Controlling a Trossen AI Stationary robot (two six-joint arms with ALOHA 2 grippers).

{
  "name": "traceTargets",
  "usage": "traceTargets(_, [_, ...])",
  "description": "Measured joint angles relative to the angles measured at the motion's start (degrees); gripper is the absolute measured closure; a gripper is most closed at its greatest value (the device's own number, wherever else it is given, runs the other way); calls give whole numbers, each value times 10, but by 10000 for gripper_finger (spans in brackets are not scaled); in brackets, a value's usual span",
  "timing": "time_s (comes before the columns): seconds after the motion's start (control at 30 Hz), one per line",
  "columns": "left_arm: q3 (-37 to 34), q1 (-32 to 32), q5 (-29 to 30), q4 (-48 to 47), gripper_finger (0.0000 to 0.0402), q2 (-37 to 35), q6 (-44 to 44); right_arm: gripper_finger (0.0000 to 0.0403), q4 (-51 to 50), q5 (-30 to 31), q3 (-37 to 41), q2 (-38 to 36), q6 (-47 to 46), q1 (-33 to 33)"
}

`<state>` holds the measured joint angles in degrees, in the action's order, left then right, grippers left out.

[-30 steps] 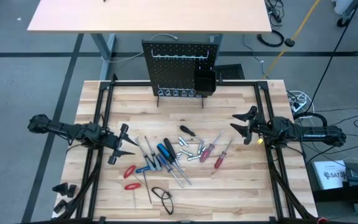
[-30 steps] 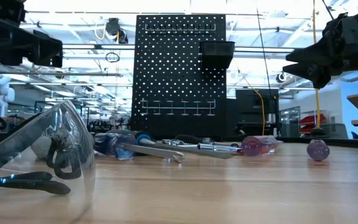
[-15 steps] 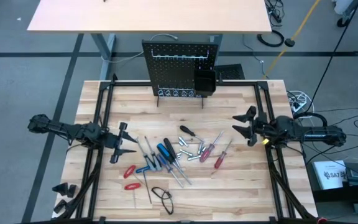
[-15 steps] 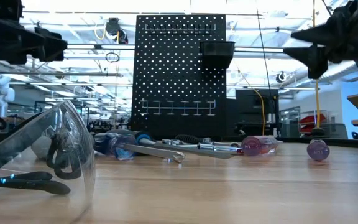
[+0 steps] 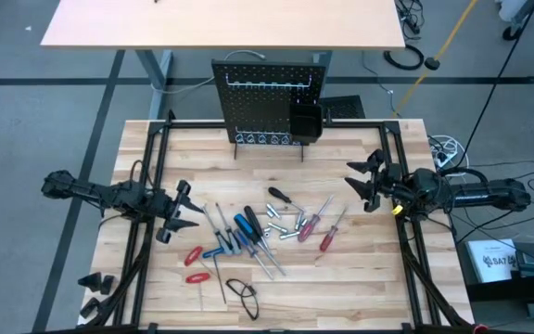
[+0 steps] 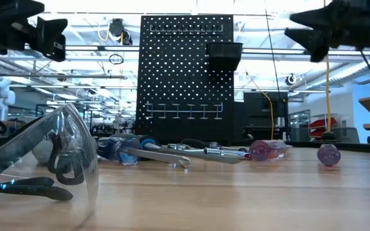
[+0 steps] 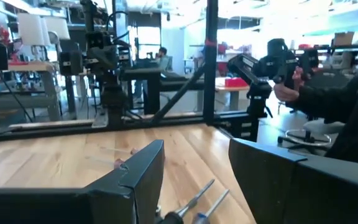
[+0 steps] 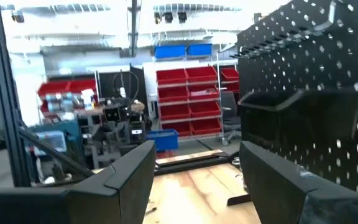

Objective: Hang tools onto peg board
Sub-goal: Put the socket into the black bin on the pegboard

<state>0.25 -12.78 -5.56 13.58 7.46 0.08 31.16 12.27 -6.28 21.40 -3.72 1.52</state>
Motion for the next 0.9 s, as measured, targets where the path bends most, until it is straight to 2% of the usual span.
traceTargets(0.13, [0,0,0,15,212,0,-7,177,-25,-1,-73,83,47,0])
traceTargets(0.33, [0,0,1,10,212,0,-116,177,-132,-7,-183,196,81,0])
traceTargets(0.47, [0,0,52,10,212,0,-132,177,-217,-52,-244,259,81,-2])
traceTargets(0.57, [0,0,69,10,212,0,-131,177,-249,-94,-271,297,81,-3])
traceTargets(0.77, [0,0,70,9,212,0,-129,177,-252,-112,-295,349,103,-23])
traceTargets(0.9, [0,0,112,14,212,0,-98,177,-258,-132,-312,376,110,-38])
